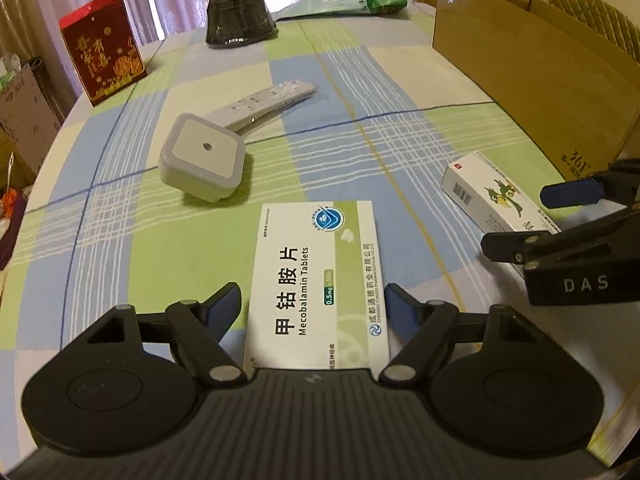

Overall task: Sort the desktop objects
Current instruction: 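Carry the tablet box and ointment box over the cardboard box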

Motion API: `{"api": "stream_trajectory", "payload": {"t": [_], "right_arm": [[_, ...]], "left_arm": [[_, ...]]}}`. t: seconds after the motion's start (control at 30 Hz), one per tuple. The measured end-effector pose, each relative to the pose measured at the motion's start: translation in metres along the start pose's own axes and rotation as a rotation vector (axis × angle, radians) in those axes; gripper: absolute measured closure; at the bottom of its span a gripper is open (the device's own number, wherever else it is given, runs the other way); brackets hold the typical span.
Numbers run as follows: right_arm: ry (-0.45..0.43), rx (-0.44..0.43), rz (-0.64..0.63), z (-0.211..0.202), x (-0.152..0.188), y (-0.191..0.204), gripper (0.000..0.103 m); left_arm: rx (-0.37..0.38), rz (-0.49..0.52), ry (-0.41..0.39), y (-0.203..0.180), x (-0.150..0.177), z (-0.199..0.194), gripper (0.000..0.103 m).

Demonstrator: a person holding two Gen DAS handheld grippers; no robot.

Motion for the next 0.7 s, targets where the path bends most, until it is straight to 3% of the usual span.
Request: {"api": "stream_trajectory", "payload": {"t": [0.07, 0.1, 0.7], "right_arm": [[0.019, -0.003, -0.002, 0.003, 0.003, 0.0, 0.062], [0.026, -0.004, -0.002, 0.004, 0.004, 0.0, 0.065], [-0.078, 0.046, 0.095, -0.091, 0.004, -0.006, 0.066]], "left_arm": [[-0.001, 0.004, 0.01, -0.001, 0.001, 0.001, 0.036], [-0.003, 0.007, 0.013, -0.001, 0.002, 0.001, 0.036], [0.016, 0.002, -0.068, -0.016, 0.002, -0.081, 0.036]]}}
Point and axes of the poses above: each gripper's, at about its wrist camera, not at the fingertips, and z roughly the way its jaws point, y to its left, x to its underside, the point moved 6 cm from there along z, roughly the way its jaws point, and after that the axes turned 11 degrees about -z, right-handed, at the moved point
